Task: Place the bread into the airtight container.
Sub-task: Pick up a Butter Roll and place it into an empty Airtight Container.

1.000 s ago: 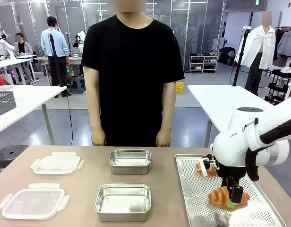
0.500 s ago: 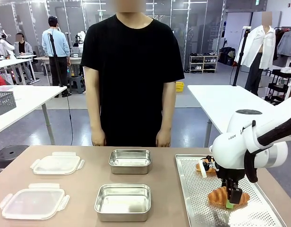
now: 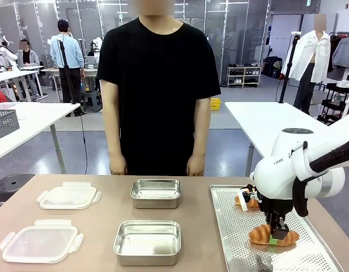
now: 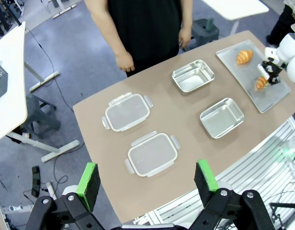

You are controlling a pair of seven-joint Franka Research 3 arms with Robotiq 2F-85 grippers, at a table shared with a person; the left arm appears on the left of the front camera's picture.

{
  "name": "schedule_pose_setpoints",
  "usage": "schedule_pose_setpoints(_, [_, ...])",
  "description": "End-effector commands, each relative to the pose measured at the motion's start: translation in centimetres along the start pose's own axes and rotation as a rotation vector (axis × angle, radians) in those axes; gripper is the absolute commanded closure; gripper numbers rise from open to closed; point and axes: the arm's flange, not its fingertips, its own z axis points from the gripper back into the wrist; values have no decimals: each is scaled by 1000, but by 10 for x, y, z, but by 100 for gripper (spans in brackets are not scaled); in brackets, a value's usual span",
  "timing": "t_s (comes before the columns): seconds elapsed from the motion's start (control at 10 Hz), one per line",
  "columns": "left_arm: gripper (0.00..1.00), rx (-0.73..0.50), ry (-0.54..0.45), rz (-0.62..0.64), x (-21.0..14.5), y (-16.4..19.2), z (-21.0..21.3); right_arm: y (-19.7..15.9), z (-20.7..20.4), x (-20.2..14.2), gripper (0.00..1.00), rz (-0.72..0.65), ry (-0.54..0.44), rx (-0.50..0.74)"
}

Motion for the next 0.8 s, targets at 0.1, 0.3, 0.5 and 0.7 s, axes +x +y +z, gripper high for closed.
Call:
schedule_pose_setpoints(0.1, [0, 2, 0, -2, 1, -1, 0, 17, 62, 20, 64, -23, 20, -37])
schedule_pose_setpoints(0.3, [0, 2, 0, -2, 1, -1, 0, 32, 106, 63, 64, -44, 41, -28])
schedule_pose_setpoints(0.5, [0, 2, 0, -2, 1, -1, 0, 44, 126, 129, 64, -45, 76, -18])
schedule_pose_setpoints(0.7, [0, 2, 0, -2, 1, -1, 0, 52, 127, 190, 64, -81, 73, -20])
